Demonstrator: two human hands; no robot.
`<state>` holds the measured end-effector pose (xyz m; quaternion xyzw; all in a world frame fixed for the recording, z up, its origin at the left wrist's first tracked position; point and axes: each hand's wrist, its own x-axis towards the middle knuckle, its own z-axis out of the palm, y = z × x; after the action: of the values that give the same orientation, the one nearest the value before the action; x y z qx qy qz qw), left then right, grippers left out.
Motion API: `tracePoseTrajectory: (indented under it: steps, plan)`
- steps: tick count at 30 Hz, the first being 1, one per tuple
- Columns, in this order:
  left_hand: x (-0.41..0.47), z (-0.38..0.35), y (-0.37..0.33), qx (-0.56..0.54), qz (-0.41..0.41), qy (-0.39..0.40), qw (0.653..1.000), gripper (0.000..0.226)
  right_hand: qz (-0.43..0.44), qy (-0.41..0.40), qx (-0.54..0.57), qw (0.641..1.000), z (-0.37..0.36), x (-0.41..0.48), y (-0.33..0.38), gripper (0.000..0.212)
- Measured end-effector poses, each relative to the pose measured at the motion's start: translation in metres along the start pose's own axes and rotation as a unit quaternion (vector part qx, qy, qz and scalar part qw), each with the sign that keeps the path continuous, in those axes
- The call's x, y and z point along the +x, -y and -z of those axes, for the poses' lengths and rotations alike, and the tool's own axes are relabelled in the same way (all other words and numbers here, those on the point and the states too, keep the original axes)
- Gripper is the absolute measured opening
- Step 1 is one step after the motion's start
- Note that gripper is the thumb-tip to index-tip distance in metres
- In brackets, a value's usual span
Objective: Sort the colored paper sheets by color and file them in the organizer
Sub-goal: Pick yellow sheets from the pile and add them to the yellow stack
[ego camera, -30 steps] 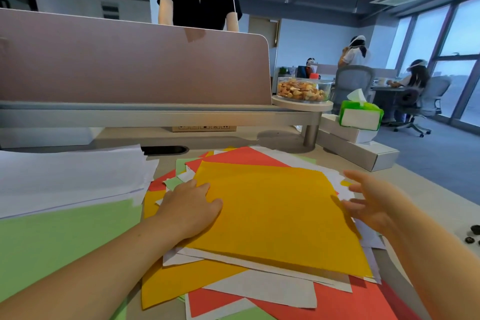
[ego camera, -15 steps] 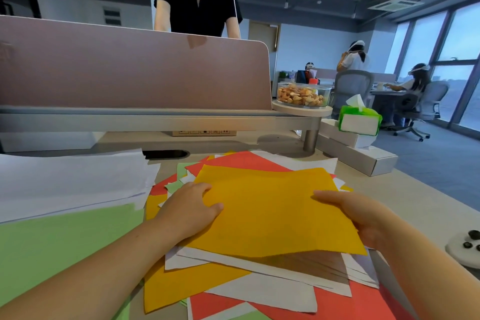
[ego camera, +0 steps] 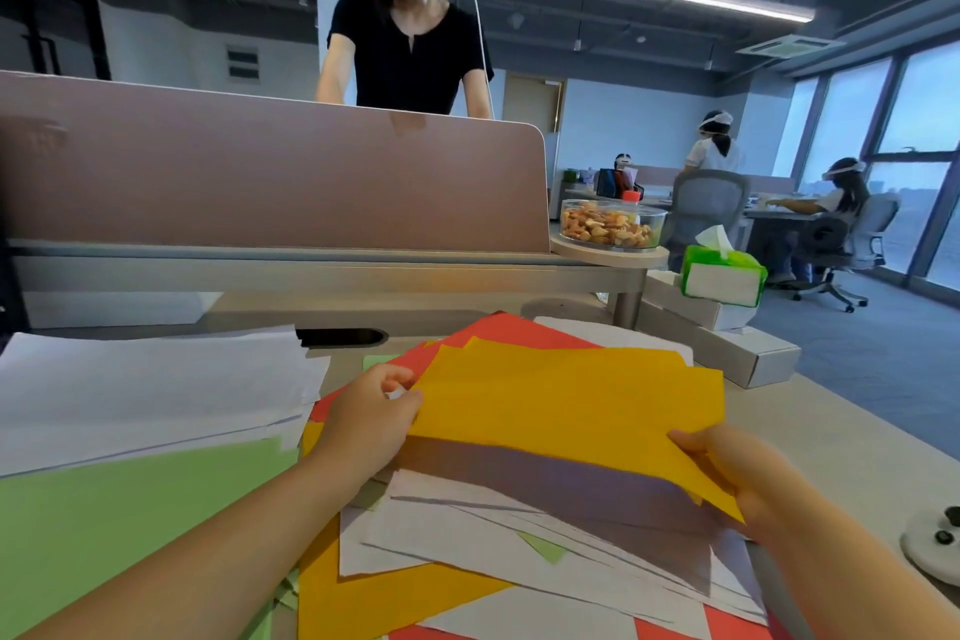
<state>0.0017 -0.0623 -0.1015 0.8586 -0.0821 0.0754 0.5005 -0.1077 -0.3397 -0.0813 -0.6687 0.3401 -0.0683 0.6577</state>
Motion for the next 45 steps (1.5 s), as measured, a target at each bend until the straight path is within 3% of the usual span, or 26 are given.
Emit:
tracePoseTrajectory:
  steps: [2, 4, 6, 8, 9, 11, 14, 16, 18, 20, 23, 28, 32, 34, 36, 37, 41, 43, 45]
  plan:
    - [0.003, 0.001, 0.003, -0.058, 0.034, -0.017, 0.998, 0.026, 0.0, -0.003, 0.034, 0.999, 0.003, 0.005, -0.001, 0.019]
    - [0.004, 0.003, 0.0, -0.187, 0.085, -0.012, 0.979, 0.036, -0.009, 0.007, 0.061, 0.998, 0.004, 0.007, -0.001, 0.016]
    - [0.003, 0.005, -0.006, -0.38, 0.153, 0.039, 0.911, 0.042, -0.014, 0.027, 0.09, 0.995, 0.003, 0.004, 0.002, 0.004]
    - [0.002, 0.006, -0.01, -0.501, 0.195, 0.133, 0.833, 0.051, -0.02, 0.076, 0.14, 0.987, 0.0, -0.001, 0.004, 0.025]
    - [0.0, 0.006, -0.011, -0.505, 0.193, 0.178, 0.822, 0.059, -0.027, 0.101, 0.155, 0.982, -0.002, 0.0, 0.004, 0.034]
    - [-0.003, 0.001, -0.01, -0.471, 0.178, 0.217, 0.836, 0.058, -0.048, 0.144, 0.119, 0.981, -0.008, -0.002, 0.003, 0.038]
    - [-0.003, -0.006, -0.009, -0.398, 0.197, 0.17, 0.879, 0.037, -0.058, 0.196, 0.01, 0.979, -0.013, -0.008, 0.003, 0.026]
    - [-0.001, -0.009, -0.005, -0.361, 0.208, 0.145, 0.897, 0.037, -0.059, 0.214, -0.02, 0.975, -0.014, -0.011, 0.003, 0.016]
    - [0.002, -0.009, 0.0, -0.309, 0.203, 0.133, 0.92, 0.039, -0.057, 0.204, -0.018, 0.977, -0.012, -0.011, 0.003, 0.023]
    - [0.004, -0.008, 0.003, -0.269, 0.207, 0.128, 0.932, 0.045, -0.055, 0.17, 0.017, 0.984, -0.01, -0.007, 0.003, 0.033]
    - [0.004, -0.003, 0.0, -0.255, 0.221, 0.133, 0.932, 0.045, -0.054, 0.073, 0.084, 0.992, -0.003, 0.005, 0.002, 0.031]
    - [-0.002, 0.007, -0.008, -0.227, 0.235, 0.153, 0.933, 0.02, -0.104, -0.01, 0.063, 0.993, 0.009, 0.013, 0.0, 0.033]
    - [-0.001, 0.009, -0.009, -0.2, 0.222, 0.15, 0.942, 0.019, -0.124, -0.042, 0.046, 0.99, 0.01, 0.013, 0.005, 0.063]
    - [0.0, 0.01, -0.006, -0.18, 0.213, 0.142, 0.95, 0.025, -0.08, -0.058, 0.018, 0.995, 0.011, 0.011, 0.005, 0.05]
    - [0.001, 0.009, -0.004, -0.157, 0.196, 0.137, 0.958, 0.031, 0.024, -0.137, -0.059, 0.989, 0.011, 0.012, 0.001, 0.023]
    - [0.001, 0.009, -0.004, -0.143, 0.188, 0.136, 0.962, 0.029, 0.068, -0.181, -0.086, 0.977, 0.011, 0.012, -0.002, 0.02]
    - [0.001, 0.005, -0.001, -0.109, 0.141, 0.12, 0.977, 0.025, 0.138, -0.229, -0.192, 0.944, 0.007, 0.011, -0.005, 0.052]
    - [0.001, 0.004, -0.001, -0.118, 0.121, 0.108, 0.98, 0.024, 0.172, -0.248, -0.212, 0.929, 0.007, 0.011, -0.004, 0.054]
    - [0.001, 0.004, -0.001, -0.137, 0.115, 0.091, 0.98, 0.021, 0.216, -0.269, -0.233, 0.909, 0.007, 0.012, -0.005, 0.042]
